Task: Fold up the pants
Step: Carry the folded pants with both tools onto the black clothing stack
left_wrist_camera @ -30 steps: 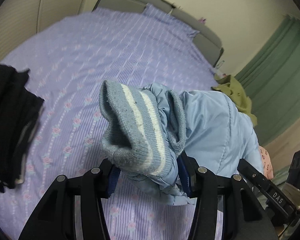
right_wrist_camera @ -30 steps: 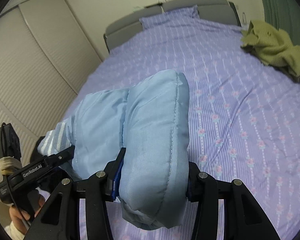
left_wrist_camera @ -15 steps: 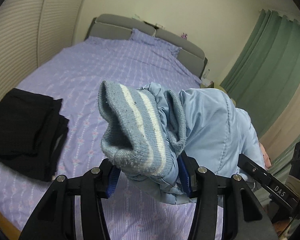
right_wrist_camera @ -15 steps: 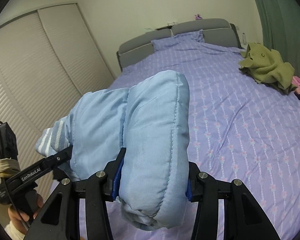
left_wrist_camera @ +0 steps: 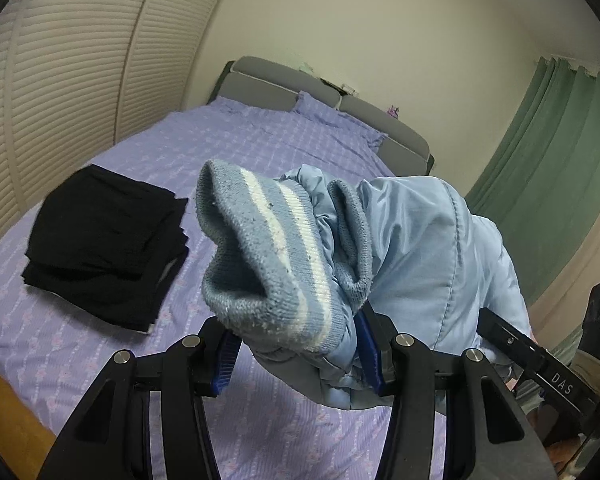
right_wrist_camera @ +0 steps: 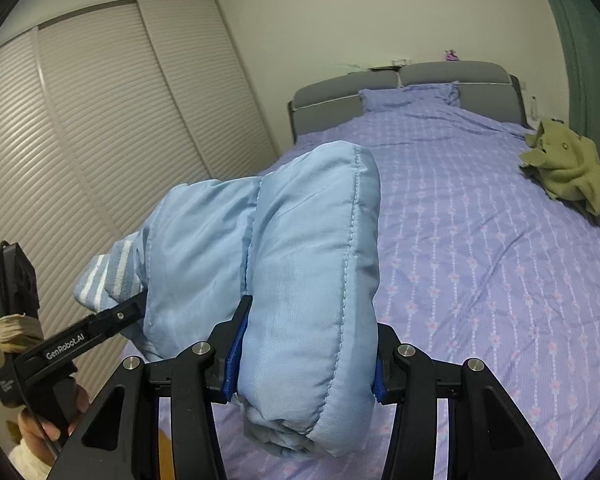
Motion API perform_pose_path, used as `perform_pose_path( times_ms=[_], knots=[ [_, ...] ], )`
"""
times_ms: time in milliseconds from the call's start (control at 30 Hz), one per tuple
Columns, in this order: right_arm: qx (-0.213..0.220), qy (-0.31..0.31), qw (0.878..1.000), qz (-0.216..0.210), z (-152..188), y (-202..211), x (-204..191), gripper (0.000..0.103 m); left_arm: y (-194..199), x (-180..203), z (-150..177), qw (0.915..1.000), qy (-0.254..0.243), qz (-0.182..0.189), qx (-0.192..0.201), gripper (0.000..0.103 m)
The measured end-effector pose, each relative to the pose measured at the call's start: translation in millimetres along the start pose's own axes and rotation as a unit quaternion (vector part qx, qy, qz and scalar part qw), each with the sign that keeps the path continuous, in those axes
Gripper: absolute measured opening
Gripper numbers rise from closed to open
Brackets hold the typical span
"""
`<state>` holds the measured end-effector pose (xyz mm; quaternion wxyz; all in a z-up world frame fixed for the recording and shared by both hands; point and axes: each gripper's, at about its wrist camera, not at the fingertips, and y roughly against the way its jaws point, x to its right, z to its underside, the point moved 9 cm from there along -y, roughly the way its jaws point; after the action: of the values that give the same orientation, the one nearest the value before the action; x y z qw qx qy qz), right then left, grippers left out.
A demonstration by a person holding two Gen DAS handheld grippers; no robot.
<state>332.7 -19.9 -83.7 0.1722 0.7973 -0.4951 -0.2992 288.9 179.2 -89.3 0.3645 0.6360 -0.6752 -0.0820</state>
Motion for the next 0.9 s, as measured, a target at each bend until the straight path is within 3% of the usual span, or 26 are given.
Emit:
perform_pose_path(
  times_ms=[267,633,900],
  knots=[
    [-0.009,0.013,0.999,-0.029,7,-15,-60,0.048,26,-56,-15,0.9995,0.008,-0.025,0.016,0.05],
    [-0.042,-0.008,0.998,-0.056,10,-106,-176,0.048,38,-194,-67,0.9995,0.011,-0.028,-0.004,0.05],
    [-0.031,-0.019,0.997,-0.074,-11,-167,-235,0.048,22,-256,-114,0.9998,0.009,-0.004,-0.016,0.05]
  ],
)
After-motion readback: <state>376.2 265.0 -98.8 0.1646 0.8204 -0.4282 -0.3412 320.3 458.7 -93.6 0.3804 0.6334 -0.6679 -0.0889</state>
